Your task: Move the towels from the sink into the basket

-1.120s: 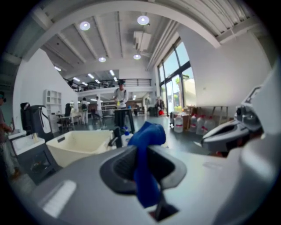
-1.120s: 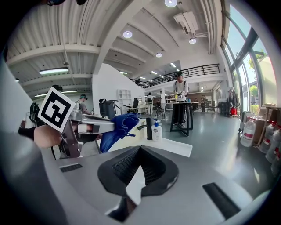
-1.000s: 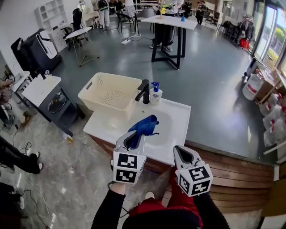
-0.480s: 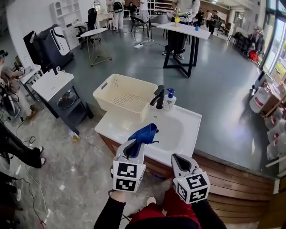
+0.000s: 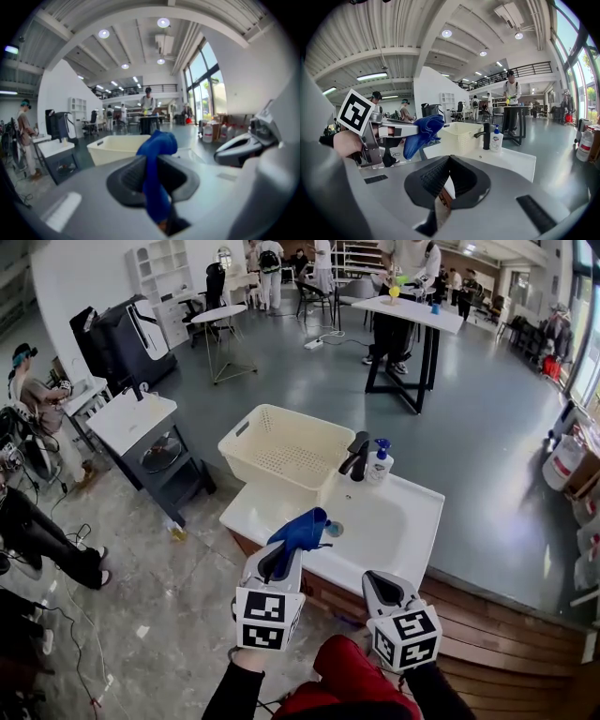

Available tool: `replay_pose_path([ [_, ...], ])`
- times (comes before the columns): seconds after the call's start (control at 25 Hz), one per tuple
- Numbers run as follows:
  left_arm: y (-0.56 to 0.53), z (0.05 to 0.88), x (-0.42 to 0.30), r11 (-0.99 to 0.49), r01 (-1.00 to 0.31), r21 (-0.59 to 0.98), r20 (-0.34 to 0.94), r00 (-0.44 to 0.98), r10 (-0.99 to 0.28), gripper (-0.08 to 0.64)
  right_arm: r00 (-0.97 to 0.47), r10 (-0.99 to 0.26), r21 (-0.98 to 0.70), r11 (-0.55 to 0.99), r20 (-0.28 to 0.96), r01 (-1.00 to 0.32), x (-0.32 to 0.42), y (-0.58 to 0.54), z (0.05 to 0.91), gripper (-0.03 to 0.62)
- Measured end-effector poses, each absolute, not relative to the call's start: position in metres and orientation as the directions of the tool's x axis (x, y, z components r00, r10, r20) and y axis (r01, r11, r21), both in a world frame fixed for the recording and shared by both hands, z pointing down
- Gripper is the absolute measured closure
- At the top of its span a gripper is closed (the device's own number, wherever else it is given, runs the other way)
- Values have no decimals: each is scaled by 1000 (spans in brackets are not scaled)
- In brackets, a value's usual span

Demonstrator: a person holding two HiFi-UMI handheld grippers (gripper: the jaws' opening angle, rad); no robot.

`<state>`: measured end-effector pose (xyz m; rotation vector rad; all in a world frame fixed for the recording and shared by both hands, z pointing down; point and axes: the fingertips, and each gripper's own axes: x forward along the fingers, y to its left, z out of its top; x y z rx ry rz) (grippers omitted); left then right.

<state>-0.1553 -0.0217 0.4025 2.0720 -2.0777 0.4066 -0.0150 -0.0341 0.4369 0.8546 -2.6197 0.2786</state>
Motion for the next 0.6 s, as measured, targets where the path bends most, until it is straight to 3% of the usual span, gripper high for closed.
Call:
replay_pose_path([
  [0.6, -84, 389, -242, -13, -988, -151, 298, -33, -954, 497, -747, -530, -131, 774, 401, -619, -92, -107, 462, 584],
])
